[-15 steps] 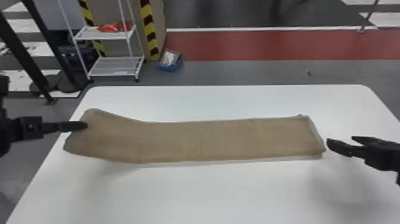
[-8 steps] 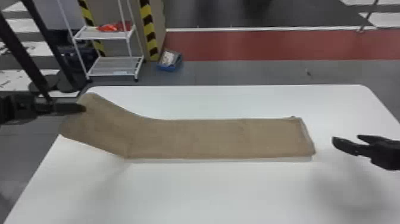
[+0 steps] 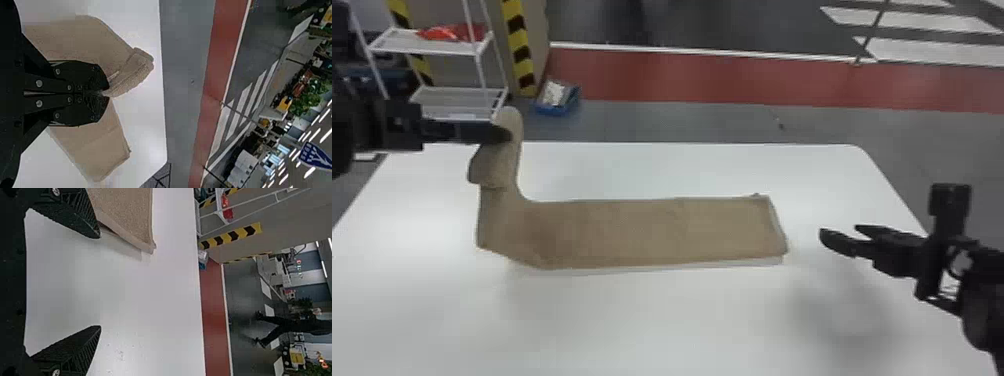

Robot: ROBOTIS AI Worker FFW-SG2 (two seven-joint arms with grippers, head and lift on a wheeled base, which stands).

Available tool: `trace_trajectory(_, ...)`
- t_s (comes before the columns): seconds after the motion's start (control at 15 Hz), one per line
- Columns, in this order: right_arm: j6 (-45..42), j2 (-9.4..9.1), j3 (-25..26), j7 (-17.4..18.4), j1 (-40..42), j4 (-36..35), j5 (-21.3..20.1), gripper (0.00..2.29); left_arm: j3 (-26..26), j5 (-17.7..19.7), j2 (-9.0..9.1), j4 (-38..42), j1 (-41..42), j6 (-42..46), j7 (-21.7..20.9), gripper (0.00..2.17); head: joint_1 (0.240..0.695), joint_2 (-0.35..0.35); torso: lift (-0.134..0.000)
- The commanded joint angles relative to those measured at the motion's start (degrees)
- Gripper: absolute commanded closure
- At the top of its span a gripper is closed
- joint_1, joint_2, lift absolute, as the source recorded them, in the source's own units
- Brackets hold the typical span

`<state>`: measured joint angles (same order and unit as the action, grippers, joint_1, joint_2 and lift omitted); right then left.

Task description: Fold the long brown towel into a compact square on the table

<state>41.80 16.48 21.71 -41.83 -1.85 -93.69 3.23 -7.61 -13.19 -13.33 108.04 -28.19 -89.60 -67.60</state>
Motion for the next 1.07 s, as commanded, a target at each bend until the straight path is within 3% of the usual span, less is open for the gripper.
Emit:
trace_trajectory(0.0, -0.18, 0.40, 0.35, 0.00, 0.44, 0.00, 0.20, 0.06, 4.01, -1.22, 4.19, 0.15, -0.90, -0.42, 0.01, 2.14, 0.695, -0.157, -0.124)
trace_trajectory(0.2, -0.35, 0.75, 0.79, -0.18, 0.70, 0.09, 0.55, 0.06, 8.58, -3.60, 8.15, 0.07, -0.73, -0.42, 1.50, 2.14, 0.695, -0.234, -0.124)
trace_trajectory(0.4, -0.70, 1.10, 1.06, -0.27, 1.41, 0.00, 1.26, 0.06, 11.30, -5.18, 13.48, -0.46, -1.43, -0.42, 4.93, 2.14, 0.695, -0.281, -0.124)
trace_trajectory(0.6, -0.88, 1.10, 1.06, -0.27, 2.02, -0.09, 1.43, 0.06, 13.68, -5.97, 13.48, -1.34, -2.49, -0.42, 8.18, 2.14, 0.695, -0.316, -0.124)
trace_trajectory(0.87, -1.06, 1.10, 2.02, -0.35, 3.16, -0.79, 1.96, 0.06, 15.35, -7.64, 13.48, -4.50, -3.28, -0.42, 9.15, 2.14, 0.695, -0.324, -0.124)
trace_trajectory(0.93, -1.06, 1.28, 2.29, -0.44, 3.16, -0.88, 2.05, 0.06, 15.61, -7.11, 13.48, -4.59, -3.01, -0.42, 9.32, 2.04, 0.695, -0.325, -0.124)
trace_trajectory(1.0, -1.06, 1.45, 2.55, -0.44, 3.16, -0.79, 2.05, 0.06, 15.87, -6.50, 13.48, -4.59, -2.31, -0.42, 10.29, 1.53, 0.695, -0.327, -0.124)
